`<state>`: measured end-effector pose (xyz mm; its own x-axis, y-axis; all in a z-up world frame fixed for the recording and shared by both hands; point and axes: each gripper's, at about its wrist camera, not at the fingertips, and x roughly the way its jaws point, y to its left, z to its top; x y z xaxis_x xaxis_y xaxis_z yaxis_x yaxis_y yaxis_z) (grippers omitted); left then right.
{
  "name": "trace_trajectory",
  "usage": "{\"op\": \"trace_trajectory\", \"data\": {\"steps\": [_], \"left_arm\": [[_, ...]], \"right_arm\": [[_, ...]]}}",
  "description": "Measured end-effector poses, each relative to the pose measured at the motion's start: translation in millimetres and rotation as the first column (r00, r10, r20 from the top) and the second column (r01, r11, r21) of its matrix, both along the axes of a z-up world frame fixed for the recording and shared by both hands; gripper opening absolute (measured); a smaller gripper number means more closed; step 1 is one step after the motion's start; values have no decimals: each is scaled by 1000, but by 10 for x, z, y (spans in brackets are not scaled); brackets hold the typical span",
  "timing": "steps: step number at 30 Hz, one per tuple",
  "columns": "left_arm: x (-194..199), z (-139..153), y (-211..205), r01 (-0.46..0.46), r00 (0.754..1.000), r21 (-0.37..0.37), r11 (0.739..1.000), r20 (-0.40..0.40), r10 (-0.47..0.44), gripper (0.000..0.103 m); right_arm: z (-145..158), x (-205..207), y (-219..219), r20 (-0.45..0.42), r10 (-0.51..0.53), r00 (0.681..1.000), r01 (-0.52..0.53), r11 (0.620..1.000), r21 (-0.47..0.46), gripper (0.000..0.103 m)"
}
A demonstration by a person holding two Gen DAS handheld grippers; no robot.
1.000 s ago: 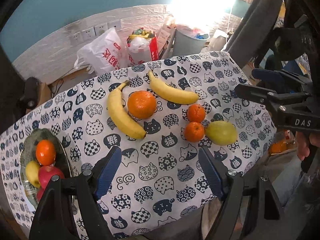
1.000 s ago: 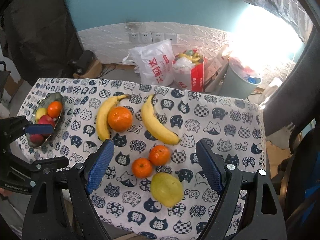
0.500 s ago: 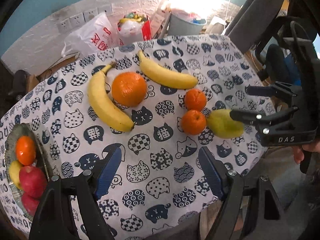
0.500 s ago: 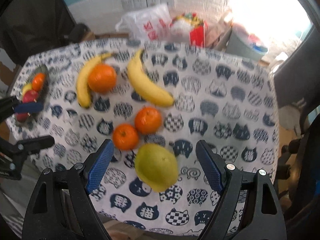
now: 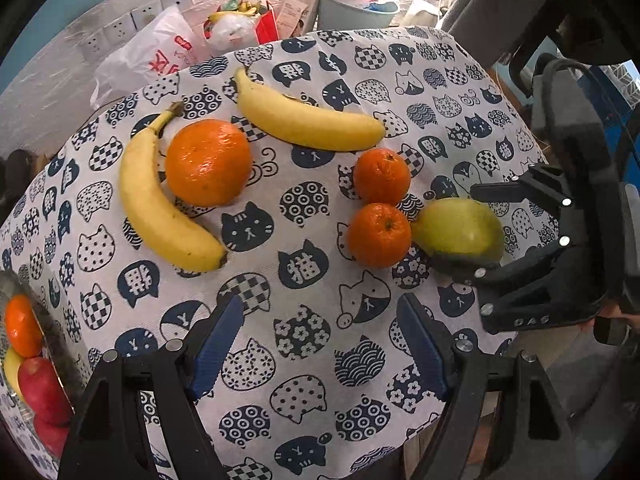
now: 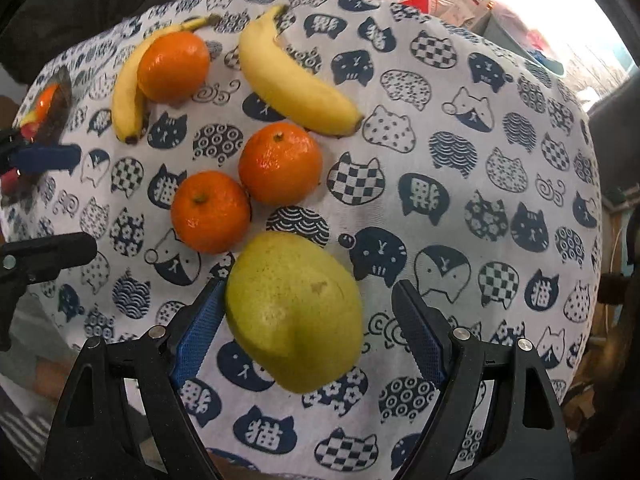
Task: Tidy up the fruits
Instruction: 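Close the right gripper on the green-yellow pear, then close the left gripper on a small mandarin while the right gripper lifts the pear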
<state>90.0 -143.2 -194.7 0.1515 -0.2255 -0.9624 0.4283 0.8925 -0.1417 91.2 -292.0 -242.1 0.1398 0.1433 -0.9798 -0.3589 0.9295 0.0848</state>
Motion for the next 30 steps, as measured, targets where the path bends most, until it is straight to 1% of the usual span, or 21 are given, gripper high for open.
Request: {"op": "trace_trajectory", "data": {"steps": [3,5,9,11,15,20,23,26,30], "left_arm": [[24,-23,-55,1,1000,-5,1000,-10,-1,81],[40,-38,-100,5,1000,-7,1000,-15,-5,81],[72,-92,-207,4,999,-13,1000,-34,-5,81],[101,-115,-269,0,999,-25,1000,-53,-1,81],[155,-158,-429,16,998,-29,999,-56,-17,81],[222,-254,-567,13,997,-37,999,-79,-16,81],[267,-296,-655,15,997,-35,999,-81,-18,81],[289,-314,-715,31,997,-26,999,-68,-32,81],[298,-377,-743,37,997,-8,999,-67,-37,81]], "right_arm": [[-59,-16,16,-6,22,1000,-22,1000,7,81],[-65,-32,-1,-23,25,999,-24,999,46,68],[-73,-101,41,-19,19,1000,-19,999,34,67],[-51,-133,26,-2,11,1000,-11,1000,15,67],[68,-113,-172,36,-67,997,66,997,28,67],[225,-8,-487,72,-189,979,185,981,61,67],[288,30,-583,88,-224,971,218,973,80,67],[321,44,-660,95,-238,967,230,969,90,67],[287,66,-689,84,-255,963,246,964,97,67]]}}
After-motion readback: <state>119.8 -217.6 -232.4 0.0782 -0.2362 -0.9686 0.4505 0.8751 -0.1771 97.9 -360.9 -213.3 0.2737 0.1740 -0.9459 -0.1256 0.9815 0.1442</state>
